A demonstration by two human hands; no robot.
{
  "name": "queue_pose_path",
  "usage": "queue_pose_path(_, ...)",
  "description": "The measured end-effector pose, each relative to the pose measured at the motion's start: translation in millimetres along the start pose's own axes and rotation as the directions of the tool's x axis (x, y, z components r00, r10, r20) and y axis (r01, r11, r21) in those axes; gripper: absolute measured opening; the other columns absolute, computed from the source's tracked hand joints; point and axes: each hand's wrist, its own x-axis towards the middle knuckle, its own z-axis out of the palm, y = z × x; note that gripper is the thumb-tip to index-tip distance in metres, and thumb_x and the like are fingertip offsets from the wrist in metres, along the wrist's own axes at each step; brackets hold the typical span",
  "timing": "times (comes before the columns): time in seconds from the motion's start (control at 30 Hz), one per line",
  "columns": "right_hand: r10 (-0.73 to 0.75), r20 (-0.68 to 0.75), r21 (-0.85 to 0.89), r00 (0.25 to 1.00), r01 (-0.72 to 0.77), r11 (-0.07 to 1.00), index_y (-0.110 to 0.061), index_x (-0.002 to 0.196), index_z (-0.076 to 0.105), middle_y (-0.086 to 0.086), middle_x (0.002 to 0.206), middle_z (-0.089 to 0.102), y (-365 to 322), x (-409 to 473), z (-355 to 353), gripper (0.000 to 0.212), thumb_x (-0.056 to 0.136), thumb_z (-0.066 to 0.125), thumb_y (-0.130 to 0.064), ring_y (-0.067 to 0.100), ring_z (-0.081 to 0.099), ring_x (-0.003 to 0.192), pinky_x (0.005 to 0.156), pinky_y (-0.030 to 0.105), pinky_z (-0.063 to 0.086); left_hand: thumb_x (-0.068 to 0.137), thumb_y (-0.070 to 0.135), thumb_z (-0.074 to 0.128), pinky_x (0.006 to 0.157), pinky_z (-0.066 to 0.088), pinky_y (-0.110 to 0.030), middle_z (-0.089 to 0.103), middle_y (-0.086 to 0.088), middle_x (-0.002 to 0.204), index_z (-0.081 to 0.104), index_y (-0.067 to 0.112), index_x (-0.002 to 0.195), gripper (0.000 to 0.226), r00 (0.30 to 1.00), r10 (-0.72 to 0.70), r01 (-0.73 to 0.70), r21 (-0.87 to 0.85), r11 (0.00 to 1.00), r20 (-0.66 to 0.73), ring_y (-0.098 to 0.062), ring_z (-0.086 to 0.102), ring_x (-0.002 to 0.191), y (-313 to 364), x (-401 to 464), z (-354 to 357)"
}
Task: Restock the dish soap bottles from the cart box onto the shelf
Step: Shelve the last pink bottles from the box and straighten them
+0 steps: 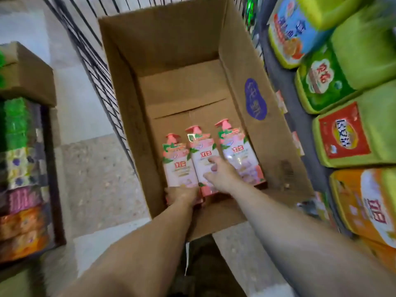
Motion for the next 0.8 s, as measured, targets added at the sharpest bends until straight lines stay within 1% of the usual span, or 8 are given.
queue_pose_path(0.1, 0.017, 0.017, 0.025, 1.0, -0.017, 1.0, -0.02, 0.139, 0.047, 0.005, 0.126, 0.061, 1, 13, 9, 0.054, 0.088, 0.065, -0.025, 0.022, 0.058, 0.116, 0.102, 0.029, 0.042, 0.049, 0.048, 0.093, 0.1, 0.049, -0.041, 0.057, -0.015, 0.128, 0.046, 0.004, 0.131, 0.104, 0.994, -0.08, 0.078, 0.026, 0.997, 0.073, -0.034, 0.057, 0.119, 0, 20, 12)
queue_pose_path(0.17, 0.026, 0.016, 0.043, 1.0, -0.027, 0.999, -0.024, 0.139, 0.048, -0.001, 0.123, 0.063, 1, 21, 10, 0.055, 0.088, 0.065, -0.031, 0.02, 0.059, 0.115, 0.105, 0.036, 0.041, 0.047, 0.046, 0.096, 0.094, 0.054, -0.045, 0.064, -0.016, 0.122, 0.058, 0.008, 0.122, 0.093, 0.968, -0.101, 0.109, -0.023, 0.994, 0.228, -0.033, 0.065, 0.11, -3, 28, 20)
queue_pose_path(0.27, 0.039, 0.038, 0.074, 0.999, -0.041, 0.996, -0.025, 0.142, 0.045, -0.002, 0.125, 0.06, -2, 27, 9, 0.055, 0.091, 0.062, -0.036, 0.019, 0.057, 0.115, 0.105, 0.036, 0.041, 0.012, 0.053, 0.095, 0.083, 0.058, -0.046, 0.065, -0.008, 0.109, 0.054, 0.02, 0.115, 0.116, 0.993, -0.091, 0.1, -0.114, 0.988, 0.077, -0.028, 0.067, 0.097, -5, 36, 18)
queue_pose_path(0.3, 0.036, 0.052, 0.09, 0.998, -0.041, 0.995, -0.023, 0.143, 0.044, 0.0, 0.127, 0.059, -4, 29, 9, 0.055, 0.092, 0.061, -0.036, 0.019, 0.056, 0.116, 0.104, 0.034, 0.042, 0.014, 0.048, 0.096, 0.083, 0.058, -0.046, 0.064, -0.007, 0.108, 0.047, 0.019, 0.122, 0.123, 0.994, -0.073, 0.085, -0.163, 0.983, 0.079, -0.028, 0.066, 0.096, 3, 23, 13)
queue_pose_path(0.43, 0.028, 0.096, 0.114, 0.995, -0.039, 0.993, -0.02, 0.146, 0.04, 0.004, 0.132, 0.056, -9, 33, 7, 0.056, 0.095, 0.058, -0.034, 0.021, 0.054, 0.119, 0.1, 0.032, 0.043, 0.063, 0.016, 0.092, 0.082, 0.052, -0.038, 0.055, -0.006, 0.102, 0.025, 0.011, 0.141, 0.103, 0.984, -0.071, 0.1, -0.18, 0.979, 0.161, -0.026, 0.058, 0.09, 14, 1, -1)
queue_pose_path(0.67, 0.031, 0.133, 0.144, 0.991, -0.05, 0.988, -0.014, 0.147, 0.037, 0.007, 0.145, 0.048, -29, 26, -4, 0.061, 0.095, 0.056, -0.04, 0.024, 0.048, 0.13, 0.105, 0.033, 0.037, 0.064, 0.021, 0.091, 0.064, 0.058, -0.037, 0.063, -0.011, 0.107, 0.036, 0.011, 0.128, 0.085, 0.977, -0.048, 0.094, -0.218, 0.971, 0.207, -0.028, 0.067, 0.083, 27, -25, -15)
queue_pose_path(0.73, 0.018, 0.126, 0.118, 0.992, -0.033, 0.992, -0.01, 0.144, 0.042, 0.008, 0.144, 0.049, -37, 19, -15, 0.06, 0.095, 0.057, -0.041, 0.025, 0.048, 0.13, 0.104, 0.032, 0.038, 0.065, 0.021, 0.091, 0.044, 0.053, -0.029, 0.066, -0.011, 0.098, 0.044, 0.01, 0.113, 0.068, 0.963, -0.007, 0.078, -0.255, 0.964, 0.27, -0.025, 0.067, 0.069, 32, -36, -22)
queue_pose_path(0.8, 0.014, 0.107, 0.121, 0.994, -0.027, 0.992, -0.013, 0.14, 0.047, 0.005, 0.138, 0.054, -46, 9, -27, 0.056, 0.093, 0.059, -0.041, 0.025, 0.051, 0.126, 0.1, 0.031, 0.041, 0.065, 0.021, 0.091, 0.045, 0.056, -0.032, 0.066, -0.01, 0.087, 0.046, 0.014, 0.1, 0.057, 0.939, 0.04, 0.054, -0.26, 0.964, 0.343, -0.026, 0.069, 0.064, 35, -46, -32)
